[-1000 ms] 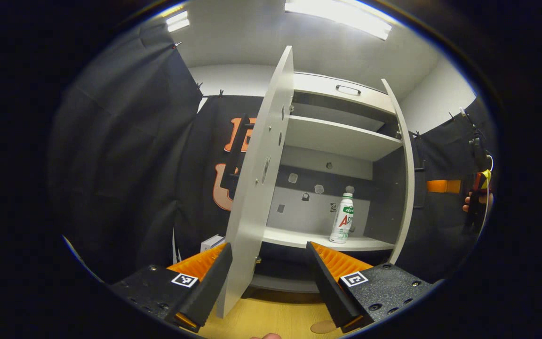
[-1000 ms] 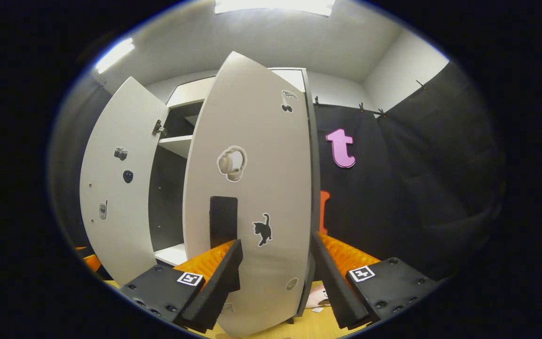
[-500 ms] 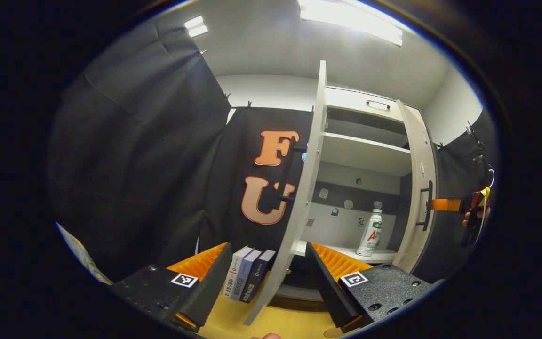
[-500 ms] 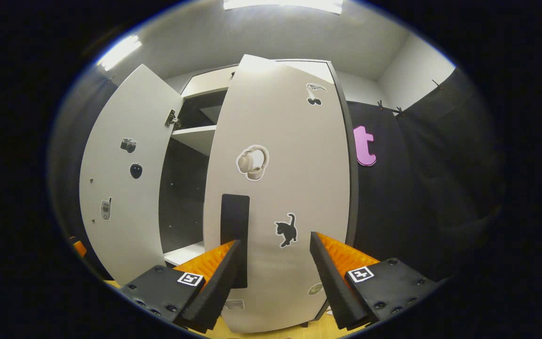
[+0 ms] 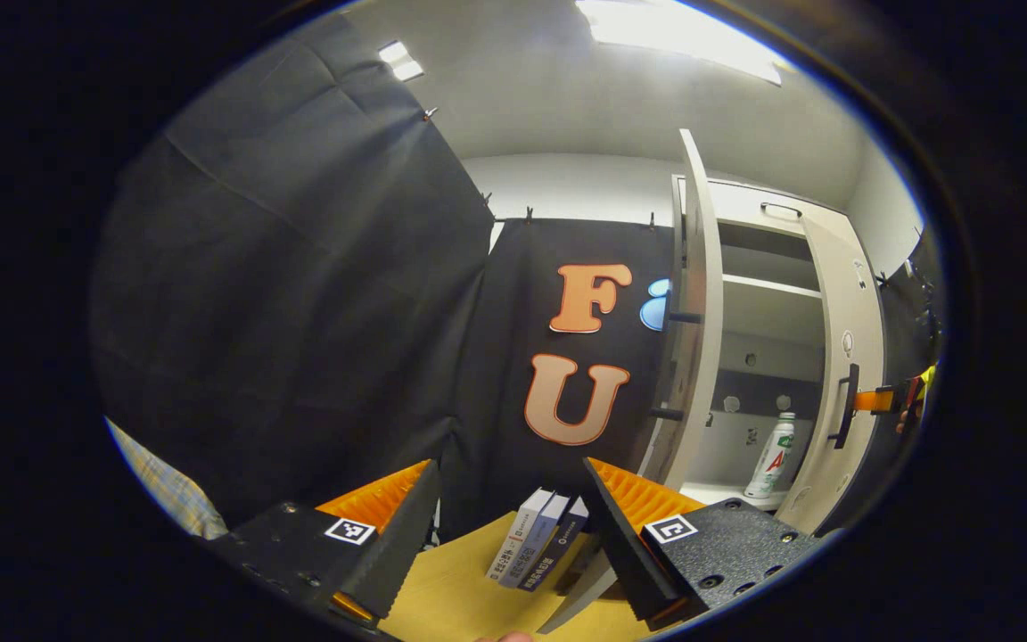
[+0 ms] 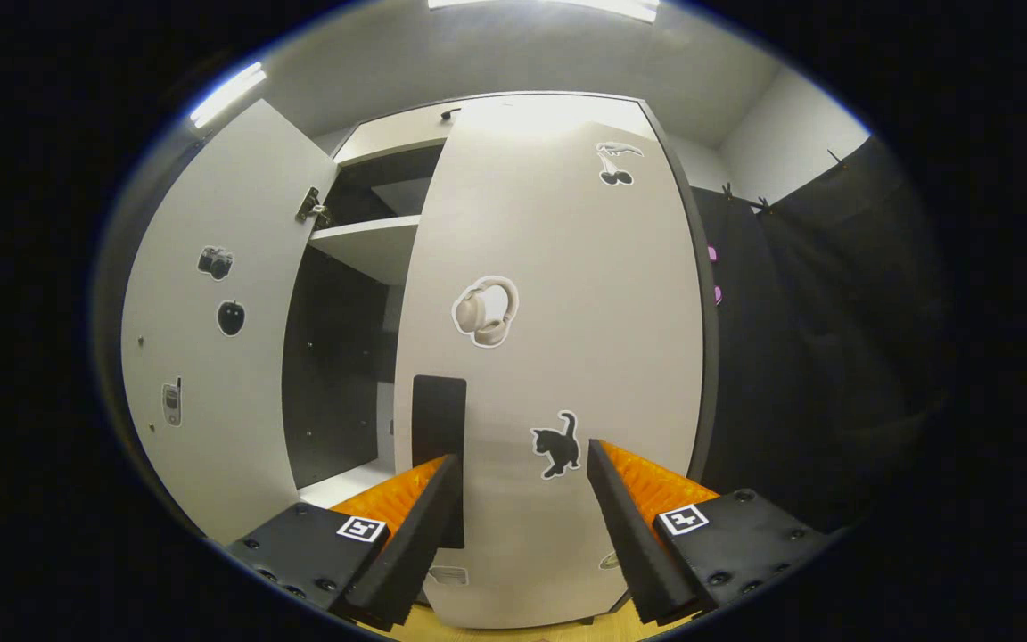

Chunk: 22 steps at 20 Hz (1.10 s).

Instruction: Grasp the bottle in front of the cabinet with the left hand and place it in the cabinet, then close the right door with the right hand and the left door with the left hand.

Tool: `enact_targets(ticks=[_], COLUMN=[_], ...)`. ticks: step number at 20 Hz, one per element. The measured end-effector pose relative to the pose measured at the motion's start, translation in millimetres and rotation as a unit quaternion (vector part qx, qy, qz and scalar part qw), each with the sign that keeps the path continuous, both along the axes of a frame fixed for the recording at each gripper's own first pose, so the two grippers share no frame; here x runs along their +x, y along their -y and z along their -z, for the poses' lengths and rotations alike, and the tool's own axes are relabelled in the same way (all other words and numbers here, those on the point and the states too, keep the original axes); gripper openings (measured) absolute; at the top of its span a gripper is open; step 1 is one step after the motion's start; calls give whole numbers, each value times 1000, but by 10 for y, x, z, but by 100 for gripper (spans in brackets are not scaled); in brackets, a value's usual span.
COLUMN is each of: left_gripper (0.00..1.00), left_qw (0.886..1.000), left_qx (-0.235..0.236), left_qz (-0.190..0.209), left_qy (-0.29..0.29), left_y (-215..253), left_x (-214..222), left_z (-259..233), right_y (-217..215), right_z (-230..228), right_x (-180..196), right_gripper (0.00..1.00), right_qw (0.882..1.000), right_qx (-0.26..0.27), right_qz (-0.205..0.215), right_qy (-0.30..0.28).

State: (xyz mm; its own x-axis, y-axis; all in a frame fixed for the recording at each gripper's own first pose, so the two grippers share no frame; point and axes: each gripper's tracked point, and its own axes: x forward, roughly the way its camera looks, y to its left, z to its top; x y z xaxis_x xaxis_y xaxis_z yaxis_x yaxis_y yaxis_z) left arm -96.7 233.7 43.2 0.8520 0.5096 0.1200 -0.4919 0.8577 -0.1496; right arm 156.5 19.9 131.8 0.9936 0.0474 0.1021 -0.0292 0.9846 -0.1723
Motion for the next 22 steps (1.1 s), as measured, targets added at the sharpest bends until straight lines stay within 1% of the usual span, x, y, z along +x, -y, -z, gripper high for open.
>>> enact_targets(ticks=[3, 7, 8, 9, 11, 14, 18, 19, 20, 22], left_gripper=[95, 95, 94, 95, 94, 94, 94, 92, 94, 94], left_qw=[1000, 1000, 1000, 999, 998, 998, 997, 997, 997, 998], left_qx=[-16, -18, -21, -27, -39, -34, -26, -25, -22, -6], left_qz=[7, 18, 18, 22, 34, 43, 53, 54, 55, 48], left_qy=[0, 6, 8, 13, 26, 40, 52, 53, 52, 47], left_y=[-55, -101, -116, -115, -117, -151, -113, -106, -94, -84], left_x=[34, 160, 218, 303, 457, 616, 817, 847, 877, 895], left_z=[35, -47, -73, -125, -206, -307, -473, -501, -507, -502], right_y=[-27, -43, -31, -25, -37, 69, 246, 276, 290, 324], right_z=[26, 51, 55, 49, 82, 154, 279, 294, 318, 396], right_x=[38, 64, 54, 47, -14, -219, -628, -735, -833, -1023], right_gripper=[95, 95, 100, 95, 95, 95, 95, 95, 95, 95], right_qw=[1000, 1000, 999, 999, 999, 999, 999, 999, 999, 999], right_qx=[15, 29, 30, 34, 42, 40, 25, 23, 23, 28], right_qz=[0, 6, 10, 13, 9, 13, 20, 20, 17, 11], right_qy=[-9, -11, -11, -11, -20, -27, -29, -24, -22, -25])
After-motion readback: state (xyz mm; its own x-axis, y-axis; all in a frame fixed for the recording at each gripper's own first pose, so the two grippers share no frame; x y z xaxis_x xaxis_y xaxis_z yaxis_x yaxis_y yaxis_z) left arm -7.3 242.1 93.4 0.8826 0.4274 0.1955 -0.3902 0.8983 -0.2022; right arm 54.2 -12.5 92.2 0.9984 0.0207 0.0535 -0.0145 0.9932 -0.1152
